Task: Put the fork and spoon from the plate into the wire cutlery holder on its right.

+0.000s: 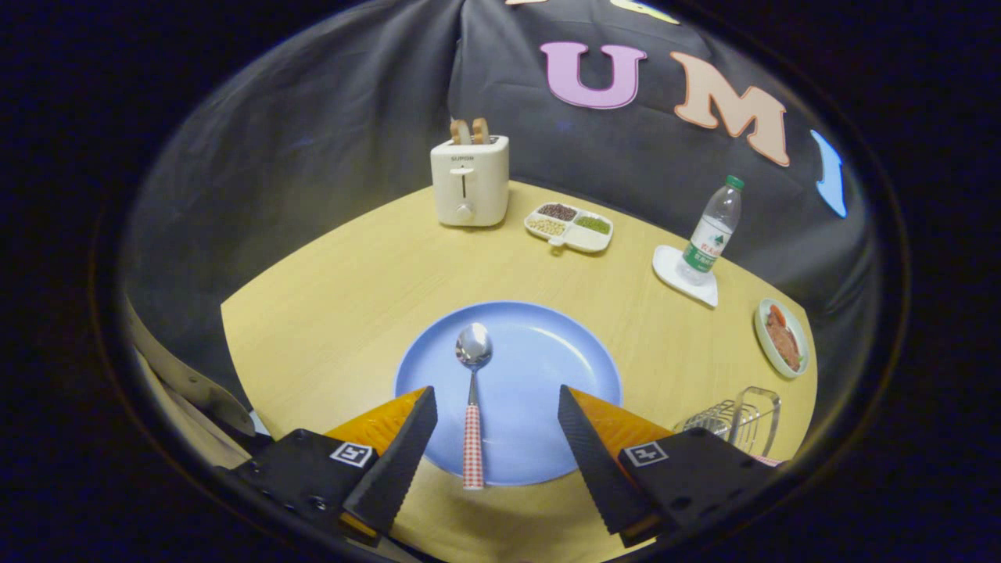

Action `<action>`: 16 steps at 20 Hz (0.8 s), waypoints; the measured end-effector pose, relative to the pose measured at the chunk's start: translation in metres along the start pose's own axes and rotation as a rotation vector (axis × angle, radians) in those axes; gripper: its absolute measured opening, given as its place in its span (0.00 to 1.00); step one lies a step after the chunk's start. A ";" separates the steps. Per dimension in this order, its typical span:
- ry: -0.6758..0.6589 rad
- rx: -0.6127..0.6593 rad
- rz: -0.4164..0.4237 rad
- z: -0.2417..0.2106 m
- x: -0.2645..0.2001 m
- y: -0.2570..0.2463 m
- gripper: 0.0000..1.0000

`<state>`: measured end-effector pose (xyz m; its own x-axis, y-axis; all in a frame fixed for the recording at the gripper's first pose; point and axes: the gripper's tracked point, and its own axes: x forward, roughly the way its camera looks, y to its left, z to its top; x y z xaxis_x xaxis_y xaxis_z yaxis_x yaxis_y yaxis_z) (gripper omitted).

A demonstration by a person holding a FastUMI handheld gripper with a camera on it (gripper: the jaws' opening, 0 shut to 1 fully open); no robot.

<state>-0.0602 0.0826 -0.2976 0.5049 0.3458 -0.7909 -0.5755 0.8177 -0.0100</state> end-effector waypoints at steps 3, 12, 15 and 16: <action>0.047 -0.022 0.000 -0.013 0.011 0.006 1.00; 0.144 -0.055 -0.012 -0.041 0.028 0.010 0.87; 0.169 -0.051 -0.008 -0.046 0.032 0.012 0.66; 0.180 -0.053 -0.001 -0.049 0.033 0.013 0.58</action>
<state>-0.0821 0.0820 -0.3538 0.3847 0.2530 -0.8877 -0.6105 0.7910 -0.0392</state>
